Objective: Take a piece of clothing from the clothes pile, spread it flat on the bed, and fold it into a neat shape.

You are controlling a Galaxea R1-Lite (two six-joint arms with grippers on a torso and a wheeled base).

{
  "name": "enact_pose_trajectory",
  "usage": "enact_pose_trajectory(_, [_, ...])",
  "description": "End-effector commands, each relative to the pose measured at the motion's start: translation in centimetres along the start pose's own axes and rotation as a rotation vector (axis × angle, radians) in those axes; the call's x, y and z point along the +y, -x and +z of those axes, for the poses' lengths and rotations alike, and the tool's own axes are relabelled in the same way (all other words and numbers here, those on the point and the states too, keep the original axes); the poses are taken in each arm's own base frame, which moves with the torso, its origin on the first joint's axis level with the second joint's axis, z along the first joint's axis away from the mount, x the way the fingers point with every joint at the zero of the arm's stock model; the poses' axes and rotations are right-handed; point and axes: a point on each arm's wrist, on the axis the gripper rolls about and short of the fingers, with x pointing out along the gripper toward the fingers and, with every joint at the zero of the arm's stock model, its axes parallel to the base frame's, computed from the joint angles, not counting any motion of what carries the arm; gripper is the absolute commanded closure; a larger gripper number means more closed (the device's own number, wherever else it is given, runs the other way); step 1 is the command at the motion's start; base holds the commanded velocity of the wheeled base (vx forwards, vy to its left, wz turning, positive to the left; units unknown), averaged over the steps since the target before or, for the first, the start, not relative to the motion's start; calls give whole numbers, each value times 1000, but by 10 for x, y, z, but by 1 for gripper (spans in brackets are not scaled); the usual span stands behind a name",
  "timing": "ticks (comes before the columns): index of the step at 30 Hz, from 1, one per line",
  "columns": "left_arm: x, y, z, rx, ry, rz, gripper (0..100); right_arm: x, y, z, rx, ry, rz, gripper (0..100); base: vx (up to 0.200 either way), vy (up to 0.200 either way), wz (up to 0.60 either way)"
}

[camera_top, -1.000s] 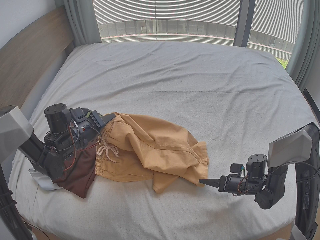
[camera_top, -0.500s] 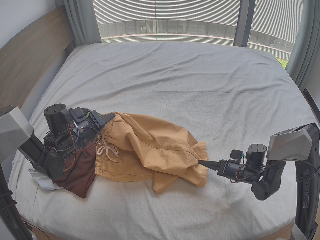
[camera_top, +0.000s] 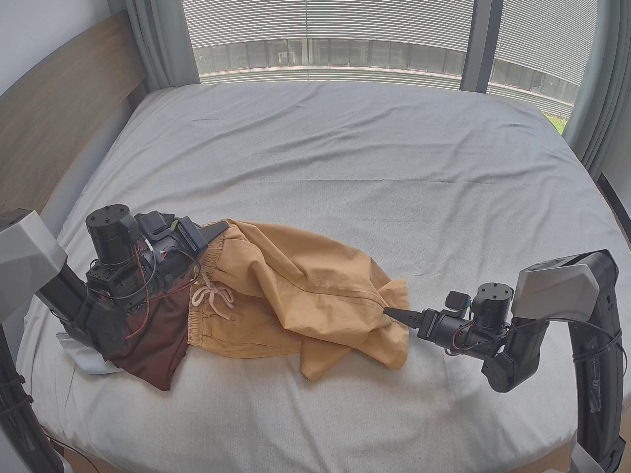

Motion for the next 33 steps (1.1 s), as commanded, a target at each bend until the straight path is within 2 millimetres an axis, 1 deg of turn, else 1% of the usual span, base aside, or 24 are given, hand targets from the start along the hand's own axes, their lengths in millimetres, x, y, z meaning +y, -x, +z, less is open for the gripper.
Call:
enact_pose_trajectory(1, [0,0,0,0,0,-1,100,-2,-2,-2,5,0,1,0,0,0,0])
enact_pose_trajectory(2, [0,0,0,0,0,-1,100,-2,-2,-3,7,-2,-1,100,0,0,0])
enact_pose_trajectory(4, [0,0,0,1,1,0,100,-7,-4,-5,9,-6,-9,100,0,0,0])
enact_pose_trajectory(11, [0,0,0,2,1,-1,100,-7,-5,-5,6,-5,-8,100,0,0,0])
enact_pose_trajectory(15, [1,-1,-1,1,1,0,100,-6,0,-1,0,-11,-9,100,0,0,0])
enact_pose_trajectory(18, [2,-1,-1,3,2,3,100,-2,12,13,-29,-6,-6,100,0,0,0])
enact_pose_trajectory(20, [2,-1,-1,3,2,3,100,3,25,26,-44,-2,17,100,0,0,0])
enact_pose_trajectory(25, [2,-1,-1,4,3,4,100,8,54,47,-45,-30,67,100,0,0,0])
enact_pose_trajectory(28, [3,-2,-2,5,3,5,100,7,62,45,-10,-50,93,100,0,0,0])
enact_pose_trajectory(33, [3,-2,-2,5,3,5,100,6,60,41,13,-56,104,100,0,0,0])
